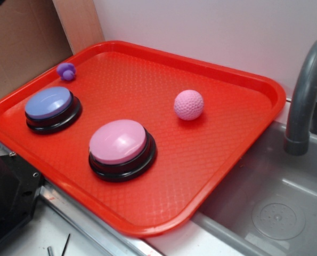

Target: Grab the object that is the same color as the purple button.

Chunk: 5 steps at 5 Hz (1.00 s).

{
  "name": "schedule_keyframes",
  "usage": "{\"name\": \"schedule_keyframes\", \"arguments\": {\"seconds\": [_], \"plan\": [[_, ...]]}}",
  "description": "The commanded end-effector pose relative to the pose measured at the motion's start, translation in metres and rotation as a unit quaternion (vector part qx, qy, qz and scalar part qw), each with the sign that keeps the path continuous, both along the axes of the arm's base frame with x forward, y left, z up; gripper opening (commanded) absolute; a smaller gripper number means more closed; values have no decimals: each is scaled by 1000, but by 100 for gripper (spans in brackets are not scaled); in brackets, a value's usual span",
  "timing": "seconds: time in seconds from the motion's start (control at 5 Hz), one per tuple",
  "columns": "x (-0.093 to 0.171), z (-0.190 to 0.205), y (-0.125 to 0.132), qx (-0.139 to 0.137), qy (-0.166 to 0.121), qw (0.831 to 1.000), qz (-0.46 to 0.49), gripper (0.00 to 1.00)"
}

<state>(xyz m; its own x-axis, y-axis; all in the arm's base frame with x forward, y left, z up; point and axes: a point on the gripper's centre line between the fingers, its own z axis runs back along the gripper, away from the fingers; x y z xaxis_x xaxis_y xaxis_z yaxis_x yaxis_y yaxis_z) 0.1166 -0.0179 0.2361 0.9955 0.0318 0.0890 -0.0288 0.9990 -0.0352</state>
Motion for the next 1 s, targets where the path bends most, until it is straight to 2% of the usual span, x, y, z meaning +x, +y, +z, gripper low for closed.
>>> {"name": "schedule_keyframes", "arguments": {"seconds": [0.0,0.2,0.4,0.6,0.8], "plan": [[0,0,0,0,0,1000,0,100],[5,-11,12,-29,-27,993,108,100],[15,-29,27,-63,-44,975,206,100],[28,-41,44,-89,-69,945,307,100],[61,-69,75,-77,-59,903,419,100]]}}
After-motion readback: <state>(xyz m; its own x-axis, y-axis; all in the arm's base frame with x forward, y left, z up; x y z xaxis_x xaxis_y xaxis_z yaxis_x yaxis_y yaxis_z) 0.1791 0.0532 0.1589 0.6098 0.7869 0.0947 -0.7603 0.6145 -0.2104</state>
